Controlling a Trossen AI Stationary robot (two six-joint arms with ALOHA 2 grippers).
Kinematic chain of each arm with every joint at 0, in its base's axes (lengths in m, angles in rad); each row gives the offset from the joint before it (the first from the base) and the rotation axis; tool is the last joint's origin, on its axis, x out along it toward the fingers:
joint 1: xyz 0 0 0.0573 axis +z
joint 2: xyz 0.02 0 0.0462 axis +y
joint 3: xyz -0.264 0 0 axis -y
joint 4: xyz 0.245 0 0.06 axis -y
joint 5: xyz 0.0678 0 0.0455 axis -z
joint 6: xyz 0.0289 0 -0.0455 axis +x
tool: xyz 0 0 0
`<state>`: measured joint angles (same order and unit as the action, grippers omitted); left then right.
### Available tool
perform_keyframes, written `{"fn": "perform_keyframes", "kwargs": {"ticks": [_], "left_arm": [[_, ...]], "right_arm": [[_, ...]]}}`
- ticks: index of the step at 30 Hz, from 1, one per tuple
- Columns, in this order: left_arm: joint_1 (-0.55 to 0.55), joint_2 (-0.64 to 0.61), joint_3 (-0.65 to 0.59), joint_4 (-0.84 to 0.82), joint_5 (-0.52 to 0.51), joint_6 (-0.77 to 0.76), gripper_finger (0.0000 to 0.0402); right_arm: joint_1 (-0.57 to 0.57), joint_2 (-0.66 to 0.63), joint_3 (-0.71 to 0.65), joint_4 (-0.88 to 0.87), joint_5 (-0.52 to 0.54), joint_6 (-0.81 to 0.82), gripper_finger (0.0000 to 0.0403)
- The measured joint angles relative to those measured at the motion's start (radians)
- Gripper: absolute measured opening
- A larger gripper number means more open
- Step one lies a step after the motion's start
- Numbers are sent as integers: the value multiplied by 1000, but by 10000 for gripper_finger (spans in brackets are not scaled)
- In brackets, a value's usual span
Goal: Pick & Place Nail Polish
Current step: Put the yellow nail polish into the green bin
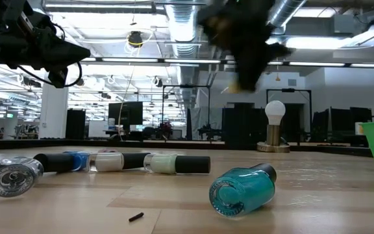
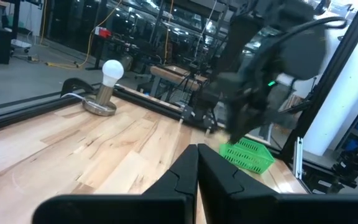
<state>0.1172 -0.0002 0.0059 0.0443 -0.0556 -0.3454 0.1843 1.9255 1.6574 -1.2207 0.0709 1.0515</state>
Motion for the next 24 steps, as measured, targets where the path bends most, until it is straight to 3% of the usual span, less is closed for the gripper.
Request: {"fn": "perform_keyframes", "kwargs": {"ticks": [9,16,24], "left_arm": [[0,0,0,0,0,0,1],[0,0,0,1,0,0,1],[0,0,0,1,0,0,1]], "right_arm": [[217,-96,0,-311,33,319,46],[376,-127,0,-351,-2,553,46],[495,-131,-109,-346,-177,690,47]]}}
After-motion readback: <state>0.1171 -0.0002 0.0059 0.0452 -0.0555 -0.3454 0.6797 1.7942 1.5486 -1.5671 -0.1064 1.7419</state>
